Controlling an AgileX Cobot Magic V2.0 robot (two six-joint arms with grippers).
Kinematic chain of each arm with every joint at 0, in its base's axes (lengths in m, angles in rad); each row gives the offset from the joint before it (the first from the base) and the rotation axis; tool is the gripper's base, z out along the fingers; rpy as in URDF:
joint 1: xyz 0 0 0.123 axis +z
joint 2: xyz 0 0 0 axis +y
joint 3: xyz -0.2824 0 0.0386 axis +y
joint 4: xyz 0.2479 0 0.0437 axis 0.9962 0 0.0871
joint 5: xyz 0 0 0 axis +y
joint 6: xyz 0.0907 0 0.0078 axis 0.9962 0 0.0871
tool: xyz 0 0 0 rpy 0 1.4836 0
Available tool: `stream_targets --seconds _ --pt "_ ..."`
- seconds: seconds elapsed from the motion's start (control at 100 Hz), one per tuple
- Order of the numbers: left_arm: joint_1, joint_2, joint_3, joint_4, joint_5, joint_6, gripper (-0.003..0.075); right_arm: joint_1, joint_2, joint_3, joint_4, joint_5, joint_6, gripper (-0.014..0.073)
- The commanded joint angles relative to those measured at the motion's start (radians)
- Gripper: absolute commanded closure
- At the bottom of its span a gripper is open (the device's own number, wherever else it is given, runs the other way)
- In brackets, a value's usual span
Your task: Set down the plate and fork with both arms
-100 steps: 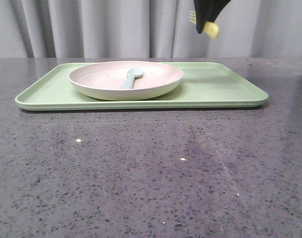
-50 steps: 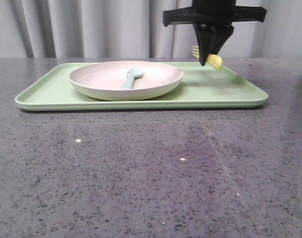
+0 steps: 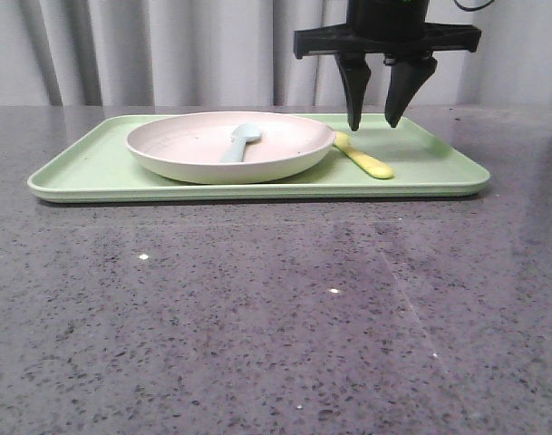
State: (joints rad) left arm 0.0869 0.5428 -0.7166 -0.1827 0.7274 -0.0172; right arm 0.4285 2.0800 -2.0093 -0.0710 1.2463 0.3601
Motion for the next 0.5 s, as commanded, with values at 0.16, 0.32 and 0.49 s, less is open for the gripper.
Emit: stream_targets --seconds 0.16,0.32,0.49 --pt "0.001 0.004 -0.027 -0.016 -0.068 -0.004 0.0472 -0.007 -0.085 -0.021 -0.008 0.1 -0.011 0.0253" --pt "0.001 0.004 -0.027 -0.016 -0.068 -0.004 0.0472 0.0 -0.163 0.034 -0.006 0.1 -0.037 0.0253" --pt "0.001 0.004 -0.027 -0.016 -0.068 -0.004 0.0472 0.0 -0.282 0.15 -0.007 0.041 -0.037 0.0253"
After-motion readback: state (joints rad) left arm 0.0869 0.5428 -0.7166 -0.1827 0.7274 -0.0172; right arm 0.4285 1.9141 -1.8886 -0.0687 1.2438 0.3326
